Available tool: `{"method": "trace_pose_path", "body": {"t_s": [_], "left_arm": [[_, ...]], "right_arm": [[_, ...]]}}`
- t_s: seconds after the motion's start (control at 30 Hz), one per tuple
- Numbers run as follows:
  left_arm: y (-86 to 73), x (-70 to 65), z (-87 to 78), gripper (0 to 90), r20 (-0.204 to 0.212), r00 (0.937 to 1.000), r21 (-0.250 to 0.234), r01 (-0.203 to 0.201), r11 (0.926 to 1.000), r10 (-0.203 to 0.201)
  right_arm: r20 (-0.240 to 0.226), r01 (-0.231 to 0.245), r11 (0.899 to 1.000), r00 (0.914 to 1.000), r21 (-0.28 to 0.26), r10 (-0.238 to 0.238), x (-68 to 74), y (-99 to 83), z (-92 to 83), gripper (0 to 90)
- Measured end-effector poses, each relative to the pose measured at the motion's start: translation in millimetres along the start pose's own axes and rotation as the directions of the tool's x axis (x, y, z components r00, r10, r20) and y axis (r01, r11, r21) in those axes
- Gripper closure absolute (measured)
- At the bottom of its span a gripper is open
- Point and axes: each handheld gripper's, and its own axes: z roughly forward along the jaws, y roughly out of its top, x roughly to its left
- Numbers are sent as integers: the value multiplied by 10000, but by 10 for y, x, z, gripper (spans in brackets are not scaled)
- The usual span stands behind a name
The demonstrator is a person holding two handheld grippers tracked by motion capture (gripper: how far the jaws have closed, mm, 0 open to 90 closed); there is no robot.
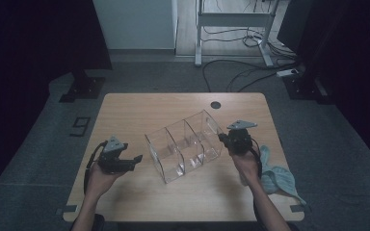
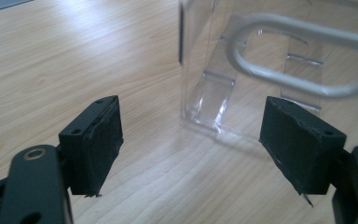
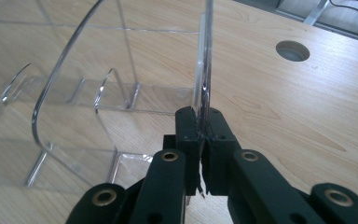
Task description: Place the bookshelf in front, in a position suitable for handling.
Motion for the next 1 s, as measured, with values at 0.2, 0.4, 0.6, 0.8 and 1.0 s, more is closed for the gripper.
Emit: {"method": "trace_pose_path", "body": {"t_s": [0.2, 0.4, 0.6, 0.8, 1.0], "left_arm": [[61, -132, 37, 218, 617, 9969, -113, -487, 9987, 494], [117, -216, 65, 224, 619, 9951, -138, -768, 9970, 775], [123, -215, 114, 235, 578, 9954, -35, -761, 9971, 761], [87, -201, 140, 238, 808, 9940, -146, -728, 9972, 737], [61, -197, 147, 244, 926, 9931, -331, -686, 9971, 714]], "right_arm": [[-235, 159, 9999, 9996, 59, -158, -5, -9, -24, 866], [-404, 228, 9997, 9989, 46, -226, -19, -18, -32, 865], [-597, 400, 9992, 9974, 60, -396, 3, -17, -32, 865], [-818, 659, 9978, 9945, 78, -651, 39, -6, -20, 865], [-857, 694, 9975, 9940, 104, -682, 39, -5, -21, 863]]}}
